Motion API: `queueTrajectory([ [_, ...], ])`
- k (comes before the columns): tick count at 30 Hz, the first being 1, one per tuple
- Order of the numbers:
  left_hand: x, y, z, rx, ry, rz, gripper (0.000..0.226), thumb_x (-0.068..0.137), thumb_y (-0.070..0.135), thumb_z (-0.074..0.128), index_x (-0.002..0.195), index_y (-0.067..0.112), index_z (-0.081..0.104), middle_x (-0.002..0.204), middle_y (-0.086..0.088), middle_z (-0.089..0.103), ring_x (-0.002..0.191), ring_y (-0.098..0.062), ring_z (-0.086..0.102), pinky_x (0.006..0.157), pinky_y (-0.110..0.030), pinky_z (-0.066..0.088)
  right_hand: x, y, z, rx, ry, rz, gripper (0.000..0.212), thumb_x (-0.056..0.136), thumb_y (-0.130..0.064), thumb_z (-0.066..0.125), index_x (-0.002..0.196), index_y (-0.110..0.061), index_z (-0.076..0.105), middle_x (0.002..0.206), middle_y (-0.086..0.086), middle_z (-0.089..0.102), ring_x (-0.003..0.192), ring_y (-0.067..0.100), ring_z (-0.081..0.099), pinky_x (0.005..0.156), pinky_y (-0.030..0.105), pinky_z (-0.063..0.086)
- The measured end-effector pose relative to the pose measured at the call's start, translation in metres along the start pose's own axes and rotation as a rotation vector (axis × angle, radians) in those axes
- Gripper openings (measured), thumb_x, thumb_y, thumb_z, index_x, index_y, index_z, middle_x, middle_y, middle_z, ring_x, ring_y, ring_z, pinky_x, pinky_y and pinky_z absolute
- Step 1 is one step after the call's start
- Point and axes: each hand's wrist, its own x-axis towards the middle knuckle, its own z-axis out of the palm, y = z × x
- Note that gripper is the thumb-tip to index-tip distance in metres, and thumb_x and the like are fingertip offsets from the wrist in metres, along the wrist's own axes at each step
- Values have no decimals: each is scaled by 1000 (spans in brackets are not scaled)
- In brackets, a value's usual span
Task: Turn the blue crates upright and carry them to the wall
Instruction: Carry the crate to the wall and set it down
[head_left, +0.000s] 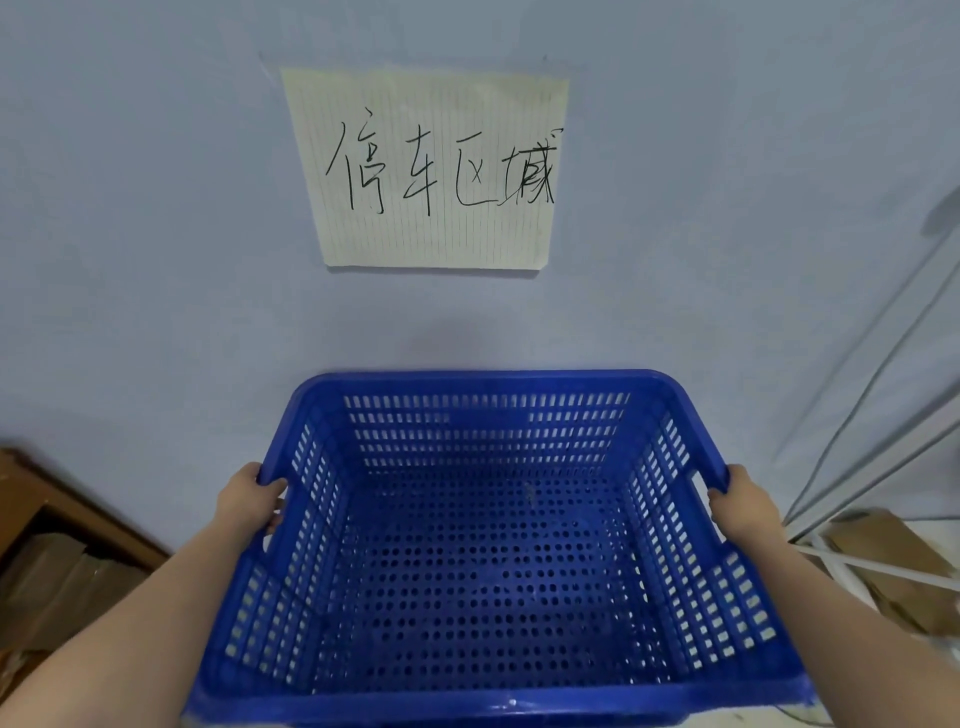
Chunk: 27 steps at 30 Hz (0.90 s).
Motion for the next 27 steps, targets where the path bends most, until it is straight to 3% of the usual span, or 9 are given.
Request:
queueTrajectory([
  [7, 7, -2, 1, 42, 13, 28, 9, 94, 8, 49, 100, 0, 49, 75, -22, 57, 51, -26, 50, 47, -30, 44, 3, -1, 4, -67, 12, 17, 29, 93, -17, 44, 119, -4, 42, 101, 23, 64, 73, 31, 53, 63, 34, 40],
  [11, 12, 4, 3, 97, 26, 60, 9, 94, 9, 50, 100, 3, 49, 84, -23, 60, 57, -29, 54, 45, -28, 46, 3, -2, 9, -80, 39, 31, 26, 93, -18, 44, 116, -6, 42, 86, 14, 58, 67, 29, 51, 59, 33, 38],
  [17, 18, 12, 3, 150, 35, 92, 11, 92, 10, 52, 99, 1, 49, 86, -25, 59, 57, -29, 54, 42, -28, 43, -1, -6, 9, -85, 27, 42, 14, 92, -19, 43, 101, -12, 34, 84, 11, 53, 70, 30, 53, 62, 35, 41],
  [24, 10, 2, 4, 229, 64, 116, 12, 95, 16, 50, 101, 6, 48, 84, -19, 60, 67, -33, 60, 46, -28, 46, -4, -7, 11, -109, 75, 58, 13, 90, -18, 44, 94, -13, 33, 66, 2, 44, 56, 22, 46, 55, 33, 37],
  [27, 8, 1, 6, 219, 66, 114, 12, 94, 17, 50, 101, 6, 49, 82, -19, 59, 66, -34, 60, 48, -30, 48, -2, -13, 7, -120, 91, 54, 13, 91, -19, 44, 95, -12, 34, 74, 6, 50, 65, 28, 52, 58, 34, 39],
])
